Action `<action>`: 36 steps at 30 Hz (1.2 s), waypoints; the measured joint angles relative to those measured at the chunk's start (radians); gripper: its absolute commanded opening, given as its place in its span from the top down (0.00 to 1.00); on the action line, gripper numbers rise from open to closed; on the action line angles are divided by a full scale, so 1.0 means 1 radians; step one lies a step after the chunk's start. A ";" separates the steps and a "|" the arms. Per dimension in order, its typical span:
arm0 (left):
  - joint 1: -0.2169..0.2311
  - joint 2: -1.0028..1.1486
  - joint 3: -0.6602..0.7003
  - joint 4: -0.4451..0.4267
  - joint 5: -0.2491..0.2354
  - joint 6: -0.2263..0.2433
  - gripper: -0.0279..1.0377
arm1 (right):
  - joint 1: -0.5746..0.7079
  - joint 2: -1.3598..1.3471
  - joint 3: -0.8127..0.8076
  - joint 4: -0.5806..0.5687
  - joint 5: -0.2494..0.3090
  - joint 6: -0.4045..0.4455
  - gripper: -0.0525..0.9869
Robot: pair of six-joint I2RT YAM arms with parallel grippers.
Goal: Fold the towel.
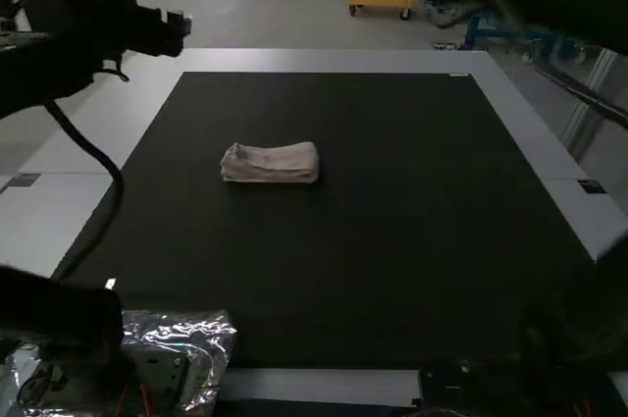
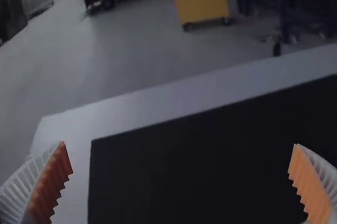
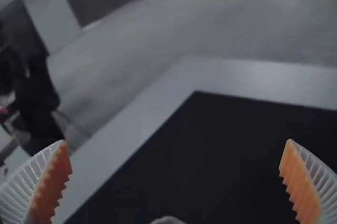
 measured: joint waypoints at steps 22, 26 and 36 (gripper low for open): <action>0.000 -0.934 -0.374 -0.082 -0.012 -0.156 0.06 | -0.234 -1.262 -0.661 -0.150 0.114 0.043 0.08; 0.000 -1.044 -0.401 -0.121 -0.013 -0.159 0.06 | -0.265 -1.349 -0.684 -0.163 0.123 0.042 0.08; 0.001 -1.081 -0.521 0.027 -0.018 -0.049 0.06 | -0.286 -1.365 -0.887 0.008 0.279 -0.142 0.08</action>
